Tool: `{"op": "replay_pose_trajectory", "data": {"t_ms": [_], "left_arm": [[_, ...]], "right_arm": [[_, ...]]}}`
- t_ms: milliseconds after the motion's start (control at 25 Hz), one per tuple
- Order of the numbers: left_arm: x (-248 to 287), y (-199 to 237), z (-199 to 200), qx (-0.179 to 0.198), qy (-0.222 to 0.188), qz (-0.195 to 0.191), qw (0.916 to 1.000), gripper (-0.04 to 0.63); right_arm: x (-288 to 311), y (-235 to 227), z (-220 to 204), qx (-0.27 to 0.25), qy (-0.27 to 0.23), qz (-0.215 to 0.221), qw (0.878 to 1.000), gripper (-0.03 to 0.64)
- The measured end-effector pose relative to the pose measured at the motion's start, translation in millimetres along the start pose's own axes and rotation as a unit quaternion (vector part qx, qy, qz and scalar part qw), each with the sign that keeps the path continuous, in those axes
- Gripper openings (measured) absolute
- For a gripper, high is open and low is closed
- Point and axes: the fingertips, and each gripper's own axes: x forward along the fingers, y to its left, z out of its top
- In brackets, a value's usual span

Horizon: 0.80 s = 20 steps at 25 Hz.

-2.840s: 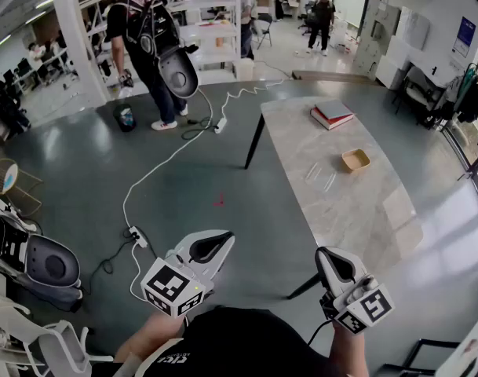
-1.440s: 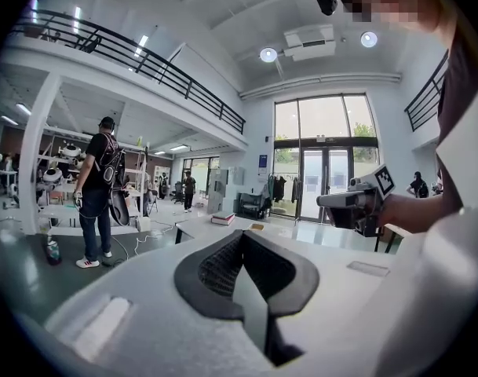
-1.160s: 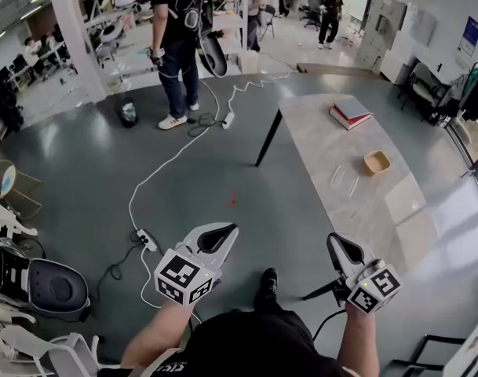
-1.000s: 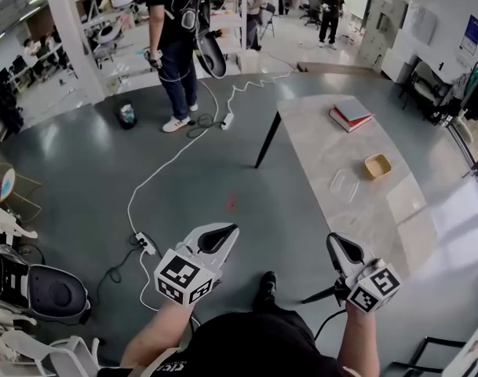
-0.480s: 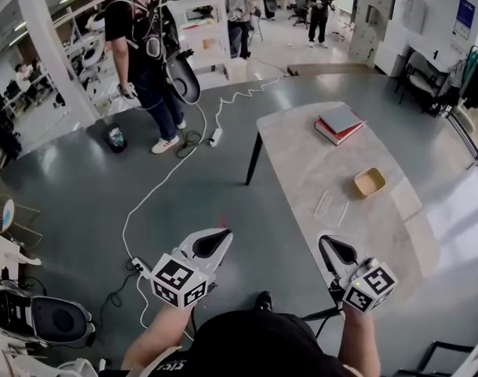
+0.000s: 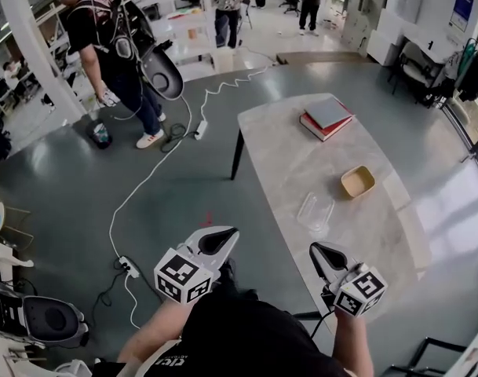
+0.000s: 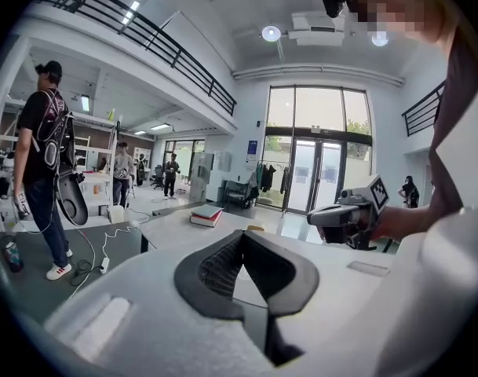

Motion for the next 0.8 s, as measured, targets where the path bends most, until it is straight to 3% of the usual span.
{"op": "replay_pose_trajectory", "data": {"t_ms": [320,800], "left_arm": [[71,15,12,0.001,0.014,-0.056,0.9983,0.002],[199,54,53,0.041,0.038,-0.182,0.9816,0.002]], "right_arm": [[12,-33,6,0.023,-0.003,-0.027,0.999,0.002],[41,-130,27,0.063,-0.027,-0.153,0.986,0.002]]}}
